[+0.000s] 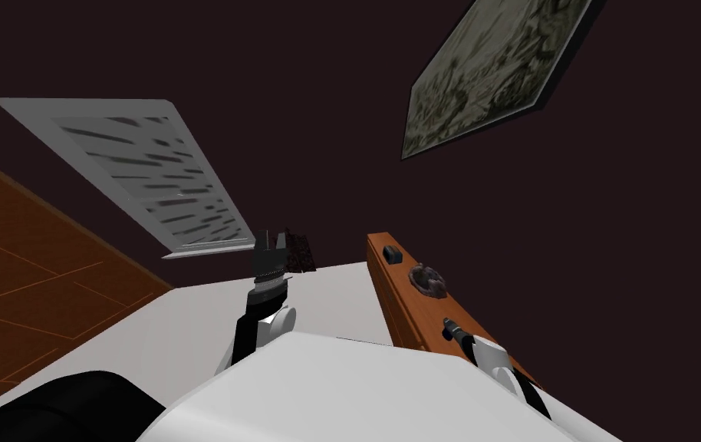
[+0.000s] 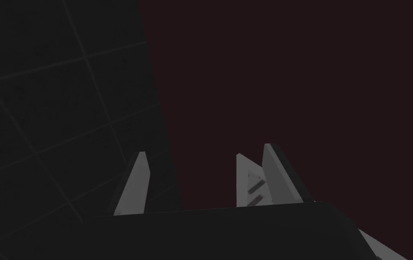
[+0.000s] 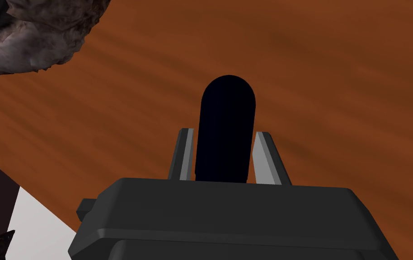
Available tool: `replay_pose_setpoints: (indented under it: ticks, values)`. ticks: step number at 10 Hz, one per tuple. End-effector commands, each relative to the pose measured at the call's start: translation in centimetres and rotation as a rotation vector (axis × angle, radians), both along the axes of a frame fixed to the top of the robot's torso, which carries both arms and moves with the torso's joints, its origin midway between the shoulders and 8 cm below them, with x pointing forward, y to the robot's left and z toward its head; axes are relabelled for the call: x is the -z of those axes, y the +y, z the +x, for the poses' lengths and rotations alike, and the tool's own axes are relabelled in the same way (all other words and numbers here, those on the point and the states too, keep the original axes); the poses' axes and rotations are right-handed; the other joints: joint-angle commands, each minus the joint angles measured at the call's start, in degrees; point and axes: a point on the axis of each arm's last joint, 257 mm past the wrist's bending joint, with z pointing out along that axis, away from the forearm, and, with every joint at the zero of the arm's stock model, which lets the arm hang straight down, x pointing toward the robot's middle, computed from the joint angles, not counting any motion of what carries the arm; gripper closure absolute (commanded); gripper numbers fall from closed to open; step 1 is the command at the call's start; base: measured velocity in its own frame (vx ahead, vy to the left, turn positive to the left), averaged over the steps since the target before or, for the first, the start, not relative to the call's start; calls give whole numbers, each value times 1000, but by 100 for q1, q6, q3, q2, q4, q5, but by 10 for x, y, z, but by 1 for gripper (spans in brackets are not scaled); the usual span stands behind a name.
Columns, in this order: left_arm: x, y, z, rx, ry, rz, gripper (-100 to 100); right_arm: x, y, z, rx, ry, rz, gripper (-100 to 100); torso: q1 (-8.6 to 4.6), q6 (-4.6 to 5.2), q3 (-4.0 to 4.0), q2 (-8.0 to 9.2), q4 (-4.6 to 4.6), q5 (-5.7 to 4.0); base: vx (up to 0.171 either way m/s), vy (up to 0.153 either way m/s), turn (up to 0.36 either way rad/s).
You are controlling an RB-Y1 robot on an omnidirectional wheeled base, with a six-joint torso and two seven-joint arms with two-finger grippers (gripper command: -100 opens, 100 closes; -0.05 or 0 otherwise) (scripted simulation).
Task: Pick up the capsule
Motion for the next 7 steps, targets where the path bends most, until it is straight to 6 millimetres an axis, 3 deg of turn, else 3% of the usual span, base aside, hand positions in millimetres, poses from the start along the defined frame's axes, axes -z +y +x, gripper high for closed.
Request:
replay_pose_setpoints:
  ticks: [1, 7]
  values:
    - [0, 0, 0, 0, 0, 0, 0, -4, -3, 0, -24, -9, 18, 100, 0, 0, 0, 0, 0, 0, 72, 76, -284]
    - [0, 0, 0, 0, 0, 0, 0, -13, -5, -3, -160, -4, 21, 100, 14, 8, -12, -19, -7, 6, 109, 89, -255]
